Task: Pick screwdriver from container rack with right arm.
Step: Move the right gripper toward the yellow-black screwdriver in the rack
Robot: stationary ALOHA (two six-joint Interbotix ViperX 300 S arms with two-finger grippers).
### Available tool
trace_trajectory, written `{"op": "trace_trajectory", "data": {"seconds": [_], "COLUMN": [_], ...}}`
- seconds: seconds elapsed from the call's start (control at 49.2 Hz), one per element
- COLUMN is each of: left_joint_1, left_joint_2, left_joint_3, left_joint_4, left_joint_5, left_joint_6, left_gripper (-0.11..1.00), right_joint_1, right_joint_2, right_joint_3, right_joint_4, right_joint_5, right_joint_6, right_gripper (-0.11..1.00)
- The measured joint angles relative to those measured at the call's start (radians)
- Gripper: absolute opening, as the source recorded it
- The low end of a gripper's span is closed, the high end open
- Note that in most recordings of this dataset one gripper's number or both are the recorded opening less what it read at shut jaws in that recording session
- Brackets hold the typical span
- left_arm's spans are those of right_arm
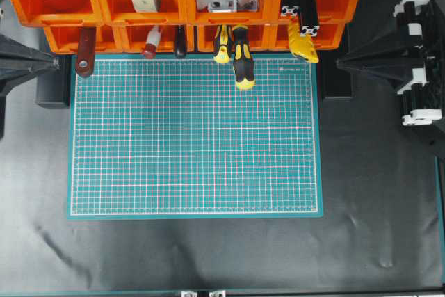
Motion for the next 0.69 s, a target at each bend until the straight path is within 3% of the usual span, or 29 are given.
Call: {"op": "trace_trajectory", "data": {"seconds": [0.061, 0.122, 0.264, 0.549, 0.691], "left_joint_1": [-0.003, -0.017, -0.041, -0.055, -0.061], "left_joint_2": [0.002, 0.005, 0.005, 0.003, -0.003], "left_joint_3": [-0.002, -0.011, -0.038, -0.077, -0.081], "left_joint_4": [0.006, 0.017, 0.025, 0.026, 0.026], "left_joint_5": [0.005, 0.018, 0.064, 0.158, 0.176], "left_joint_6": [-0.006, -0.017, -0.021, -0.023, -0.025], "left_gripper": [0.05, 0.0, 0.0, 0.0, 0.0], "right_joint_1": [-0.002, -0.003, -0.005, 0.098, 0.152], "right_joint_2": [0.002, 0.008, 0.026, 0.149, 0.265], "right_joint_3": [-0.002, -0.008, -0.08, -0.348, -0.474], "right_joint_4": [0.003, 0.003, 0.005, 0.003, -0.028], "right_joint_5": [0.002, 0.009, 0.124, 0.416, 0.56], "right_joint_6": [0.002, 0.012, 0.035, 0.038, 0.04], "right_gripper": [0.06, -0.01, -0.01, -0.01, -0.01]}}
